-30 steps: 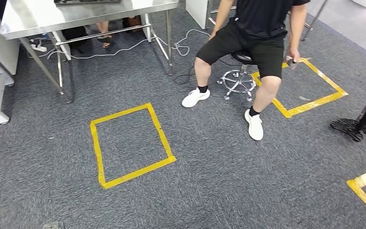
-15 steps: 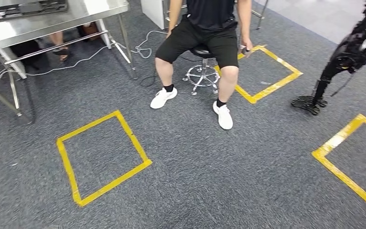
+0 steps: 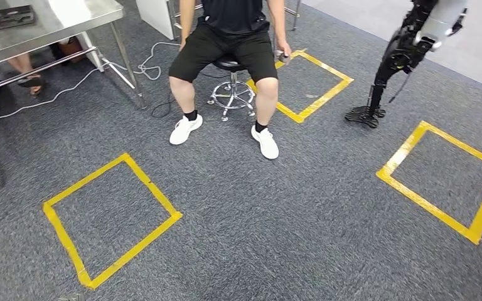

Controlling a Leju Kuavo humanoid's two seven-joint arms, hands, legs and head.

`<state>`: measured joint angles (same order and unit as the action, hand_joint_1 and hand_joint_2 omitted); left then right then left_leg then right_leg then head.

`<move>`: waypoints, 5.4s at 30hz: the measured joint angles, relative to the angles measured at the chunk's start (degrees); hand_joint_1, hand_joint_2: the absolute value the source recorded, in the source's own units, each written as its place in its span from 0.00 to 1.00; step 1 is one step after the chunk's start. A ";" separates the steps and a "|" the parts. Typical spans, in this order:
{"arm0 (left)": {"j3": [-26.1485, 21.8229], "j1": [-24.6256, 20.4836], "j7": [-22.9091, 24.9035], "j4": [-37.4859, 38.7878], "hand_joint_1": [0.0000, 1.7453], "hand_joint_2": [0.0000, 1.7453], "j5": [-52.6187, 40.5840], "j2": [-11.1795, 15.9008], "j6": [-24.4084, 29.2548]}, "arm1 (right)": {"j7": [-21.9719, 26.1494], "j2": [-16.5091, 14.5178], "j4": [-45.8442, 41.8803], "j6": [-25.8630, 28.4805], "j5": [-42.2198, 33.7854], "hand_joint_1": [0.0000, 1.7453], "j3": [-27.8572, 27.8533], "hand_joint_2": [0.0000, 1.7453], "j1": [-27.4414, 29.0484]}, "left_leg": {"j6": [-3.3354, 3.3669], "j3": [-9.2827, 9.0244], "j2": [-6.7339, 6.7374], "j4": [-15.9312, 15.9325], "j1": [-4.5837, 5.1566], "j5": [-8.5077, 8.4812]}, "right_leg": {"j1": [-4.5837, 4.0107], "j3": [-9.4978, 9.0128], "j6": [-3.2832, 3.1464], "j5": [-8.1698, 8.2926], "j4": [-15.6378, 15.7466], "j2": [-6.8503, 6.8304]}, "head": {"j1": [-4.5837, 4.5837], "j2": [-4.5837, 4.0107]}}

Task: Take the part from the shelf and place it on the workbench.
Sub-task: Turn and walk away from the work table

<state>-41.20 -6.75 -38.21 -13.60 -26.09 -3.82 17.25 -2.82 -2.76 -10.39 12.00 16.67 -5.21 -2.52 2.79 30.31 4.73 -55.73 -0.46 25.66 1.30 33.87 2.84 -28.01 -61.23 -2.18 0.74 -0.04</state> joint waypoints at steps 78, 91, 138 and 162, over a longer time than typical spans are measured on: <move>2.93 3.37 17.85 1.50 0.00 0.00 -6.81 2.51 -19.75 | 1.03 0.61 0.00 -1.42 -2.77 0.00 -3.40 0.00 -0.18 | -1.96 0.46 -8.30 -3.58 -0.79 1.95 | -0.95 -2.87 -3.55 3.23 5.61 8.03 | -0.82 -0.01; 2.97 2.59 17.98 1.51 0.00 0.00 -6.94 1.96 -19.29 | 0.77 0.67 0.01 -1.20 -2.14 0.00 -3.43 0.00 -0.03 | -0.02 0.68 -0.39 -0.45 -0.04 -0.24 | 0.41 1.98 -0.09 -0.85 -3.57 0.99 | -0.14 -0.01; 2.85 2.52 17.70 1.64 0.00 0.00 -7.29 1.51 -17.61 | 0.21 0.64 -0.01 -0.85 -1.11 0.00 -3.43 0.00 -0.27 | -1.74 1.77 -7.29 -6.35 -0.90 2.74 | -0.55 -2.52 -3.30 2.81 5.00 7.50 | -0.87 -0.01; 2.82 2.11 16.96 1.66 0.00 0.00 -7.50 1.31 -16.67 | -0.10 0.57 -0.01 -0.70 -0.92 0.00 -4.33 0.00 -0.51 | -3.37 3.12 -3.61 -10.60 -0.57 8.12 | 0.75 -2.44 -2.95 2.93 5.62 1.93 | -0.28 -0.01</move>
<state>-38.38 -4.65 -21.26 -11.94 -33.59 -2.51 0.59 -2.92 -2.19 -10.40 11.29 15.75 -9.54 -3.03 -0.58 33.43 1.11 -66.34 -1.03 33.79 2.05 31.44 -0.11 -25.08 -55.61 -0.25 0.46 -0.04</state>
